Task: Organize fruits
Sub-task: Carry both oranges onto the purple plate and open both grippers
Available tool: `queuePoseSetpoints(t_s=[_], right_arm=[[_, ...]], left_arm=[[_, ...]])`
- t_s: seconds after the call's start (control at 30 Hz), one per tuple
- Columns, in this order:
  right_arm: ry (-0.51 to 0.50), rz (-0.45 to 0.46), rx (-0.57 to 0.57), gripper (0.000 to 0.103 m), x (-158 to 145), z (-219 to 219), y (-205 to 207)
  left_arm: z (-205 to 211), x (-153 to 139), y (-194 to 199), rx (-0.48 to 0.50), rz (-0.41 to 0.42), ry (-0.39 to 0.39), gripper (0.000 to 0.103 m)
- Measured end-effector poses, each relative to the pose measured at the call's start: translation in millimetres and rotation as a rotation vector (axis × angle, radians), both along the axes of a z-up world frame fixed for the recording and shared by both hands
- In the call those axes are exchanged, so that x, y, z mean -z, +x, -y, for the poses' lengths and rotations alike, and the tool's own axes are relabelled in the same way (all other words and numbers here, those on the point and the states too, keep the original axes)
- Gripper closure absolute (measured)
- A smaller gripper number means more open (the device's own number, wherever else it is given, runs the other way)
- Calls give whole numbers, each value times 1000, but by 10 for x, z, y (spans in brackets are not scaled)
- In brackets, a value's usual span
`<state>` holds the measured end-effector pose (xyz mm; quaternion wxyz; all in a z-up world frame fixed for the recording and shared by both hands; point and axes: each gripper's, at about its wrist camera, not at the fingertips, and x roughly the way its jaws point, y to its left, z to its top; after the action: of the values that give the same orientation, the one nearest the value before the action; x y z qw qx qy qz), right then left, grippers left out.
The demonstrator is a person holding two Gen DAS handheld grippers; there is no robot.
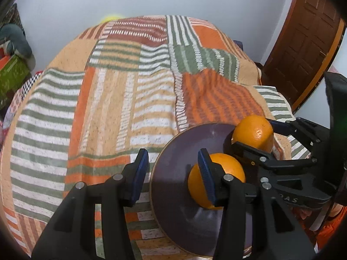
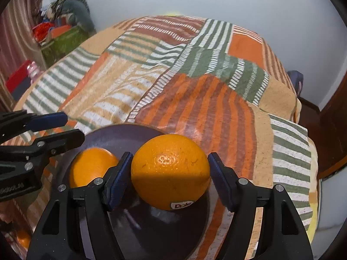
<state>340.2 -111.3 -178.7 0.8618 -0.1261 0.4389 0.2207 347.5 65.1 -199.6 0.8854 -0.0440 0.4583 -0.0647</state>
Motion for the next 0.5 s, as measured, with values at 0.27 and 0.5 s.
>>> queuePoseSetpoints(t_s=[0.27,0.5], right_arm=[[-26,16,1,31,-45,-41,-59],[39,65,32,26,-342,125,-189]], left_arm=[[-86,43,-54,-17,-30,-20,55],[-88,-222,-259,-30,27,4,44]])
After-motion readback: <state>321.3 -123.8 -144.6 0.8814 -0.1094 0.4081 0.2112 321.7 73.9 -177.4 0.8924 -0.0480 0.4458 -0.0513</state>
